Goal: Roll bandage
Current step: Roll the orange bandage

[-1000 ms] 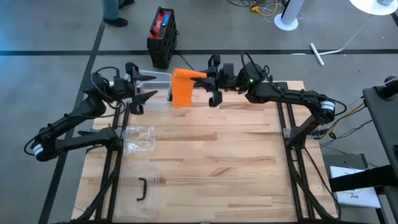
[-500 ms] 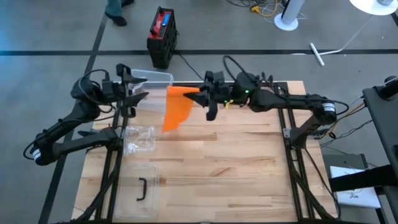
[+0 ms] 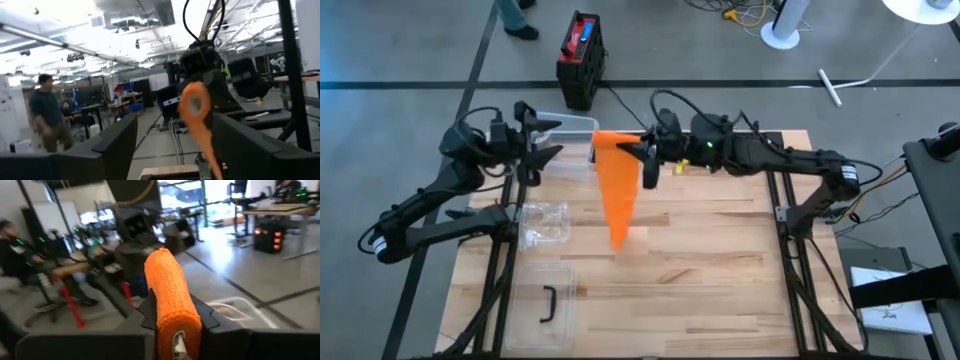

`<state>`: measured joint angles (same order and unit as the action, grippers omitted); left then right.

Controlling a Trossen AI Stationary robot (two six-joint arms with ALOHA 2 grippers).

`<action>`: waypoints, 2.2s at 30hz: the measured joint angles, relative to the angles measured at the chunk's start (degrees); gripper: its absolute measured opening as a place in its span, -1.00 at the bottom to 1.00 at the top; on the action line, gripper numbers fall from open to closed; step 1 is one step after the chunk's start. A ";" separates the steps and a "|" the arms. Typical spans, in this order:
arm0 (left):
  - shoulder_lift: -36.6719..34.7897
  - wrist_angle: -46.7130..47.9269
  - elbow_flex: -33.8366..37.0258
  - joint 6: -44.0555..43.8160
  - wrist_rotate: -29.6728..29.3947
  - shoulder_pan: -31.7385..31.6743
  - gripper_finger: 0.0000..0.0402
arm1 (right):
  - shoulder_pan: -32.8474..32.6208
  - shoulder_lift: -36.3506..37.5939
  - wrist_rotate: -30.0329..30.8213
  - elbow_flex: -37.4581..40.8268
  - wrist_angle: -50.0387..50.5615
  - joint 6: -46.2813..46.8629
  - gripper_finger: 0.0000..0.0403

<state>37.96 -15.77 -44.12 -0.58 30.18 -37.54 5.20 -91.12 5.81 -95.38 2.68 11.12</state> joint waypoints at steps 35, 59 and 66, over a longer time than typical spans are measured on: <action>9.16 -3.67 -0.11 7.49 -9.71 -2.38 0.25 | 0.87 9.89 -1.51 12.14 0.72 -9.48 -0.78; 6.01 -3.20 0.14 -0.31 -2.91 -1.84 0.22 | 6.88 4.47 -5.35 12.60 -2.63 0.40 -0.77; 16.31 -6.92 -0.81 -1.46 -3.29 -1.58 0.27 | 15.70 -1.24 -9.20 17.49 -11.63 -4.04 -0.74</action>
<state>54.27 -22.69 -44.92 -2.04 26.89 -39.12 20.90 -92.36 -3.39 -77.89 -8.95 7.08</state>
